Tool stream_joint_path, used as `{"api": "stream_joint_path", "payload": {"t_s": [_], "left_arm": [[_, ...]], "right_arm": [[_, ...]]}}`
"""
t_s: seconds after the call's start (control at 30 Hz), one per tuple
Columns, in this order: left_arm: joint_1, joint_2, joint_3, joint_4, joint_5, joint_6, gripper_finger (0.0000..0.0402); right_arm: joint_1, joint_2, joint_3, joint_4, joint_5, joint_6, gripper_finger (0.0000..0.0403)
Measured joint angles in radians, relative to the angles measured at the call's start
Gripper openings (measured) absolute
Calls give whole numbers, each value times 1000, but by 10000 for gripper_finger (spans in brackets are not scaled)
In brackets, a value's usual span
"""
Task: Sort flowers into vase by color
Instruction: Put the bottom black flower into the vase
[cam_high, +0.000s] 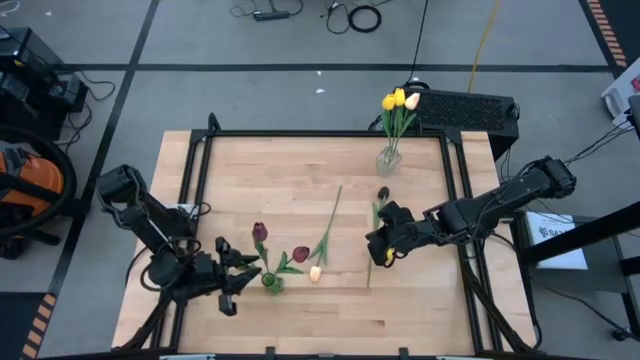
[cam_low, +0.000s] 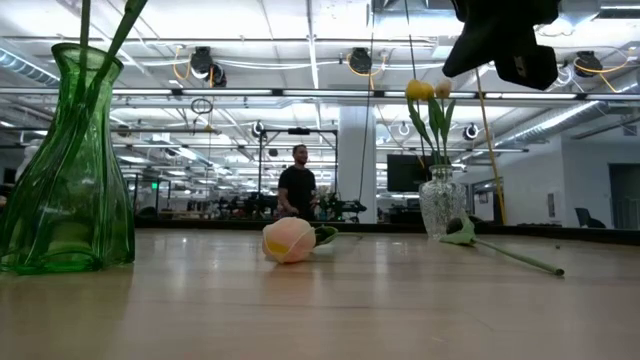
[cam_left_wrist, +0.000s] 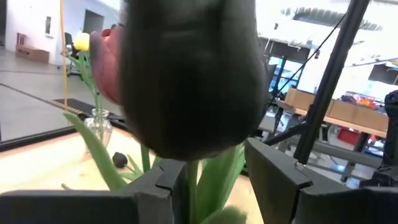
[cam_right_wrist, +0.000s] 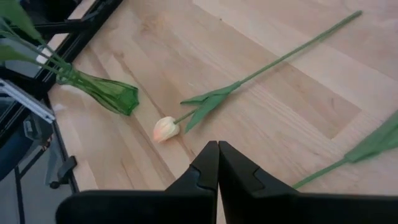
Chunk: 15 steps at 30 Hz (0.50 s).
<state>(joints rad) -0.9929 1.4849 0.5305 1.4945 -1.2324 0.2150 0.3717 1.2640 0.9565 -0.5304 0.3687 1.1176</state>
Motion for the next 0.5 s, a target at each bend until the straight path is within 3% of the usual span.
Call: {"api": "stream_joint_path", "payload": {"t_s": [0.5], "left_arm": [[16,-8,127,-209,-90,-51,146]], "right_arm": [[3,0,0,89,-9,-97,0]]}}
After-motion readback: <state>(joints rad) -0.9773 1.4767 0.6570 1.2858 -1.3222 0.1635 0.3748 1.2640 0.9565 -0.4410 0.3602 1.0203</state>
